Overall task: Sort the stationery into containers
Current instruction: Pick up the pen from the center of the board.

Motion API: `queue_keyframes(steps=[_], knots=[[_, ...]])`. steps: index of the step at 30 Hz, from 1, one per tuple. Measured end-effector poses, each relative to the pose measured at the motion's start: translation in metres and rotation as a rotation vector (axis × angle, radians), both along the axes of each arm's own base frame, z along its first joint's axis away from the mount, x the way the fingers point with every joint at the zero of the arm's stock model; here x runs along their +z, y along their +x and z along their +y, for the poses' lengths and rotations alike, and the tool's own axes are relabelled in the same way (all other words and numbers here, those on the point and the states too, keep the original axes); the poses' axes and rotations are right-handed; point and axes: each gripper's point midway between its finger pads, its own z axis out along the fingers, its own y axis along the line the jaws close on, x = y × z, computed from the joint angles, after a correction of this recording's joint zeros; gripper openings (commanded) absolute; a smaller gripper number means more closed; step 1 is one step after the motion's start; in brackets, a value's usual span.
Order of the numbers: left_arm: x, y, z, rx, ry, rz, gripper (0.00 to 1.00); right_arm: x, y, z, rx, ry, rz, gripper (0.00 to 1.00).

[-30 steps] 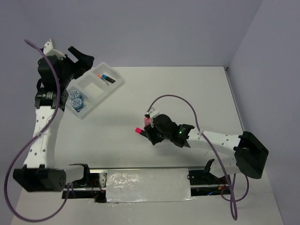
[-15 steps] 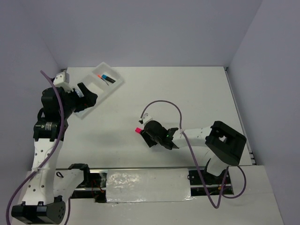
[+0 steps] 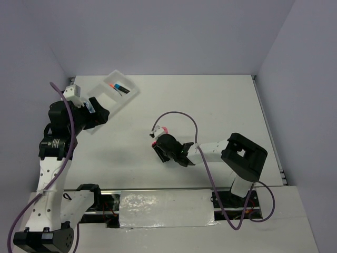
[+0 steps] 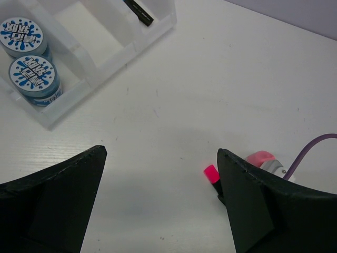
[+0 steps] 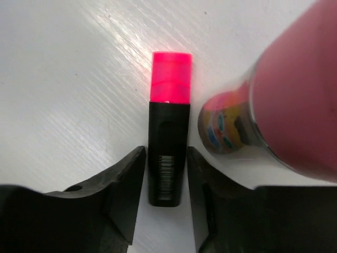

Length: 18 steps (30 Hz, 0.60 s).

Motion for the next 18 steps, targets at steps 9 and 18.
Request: queue_keyframes(steps=[9, 18], knots=[[0.000, -0.001, -0.003, -0.014, -0.008, 0.000, 0.99, 0.000, -0.012, 0.016, 0.010, 0.025, 0.021, 0.16], [-0.009, -0.010, -0.048, -0.203, -0.200, 0.014, 0.99, 0.047, -0.091, 0.046, 0.170, 0.117, 0.039, 0.16]])
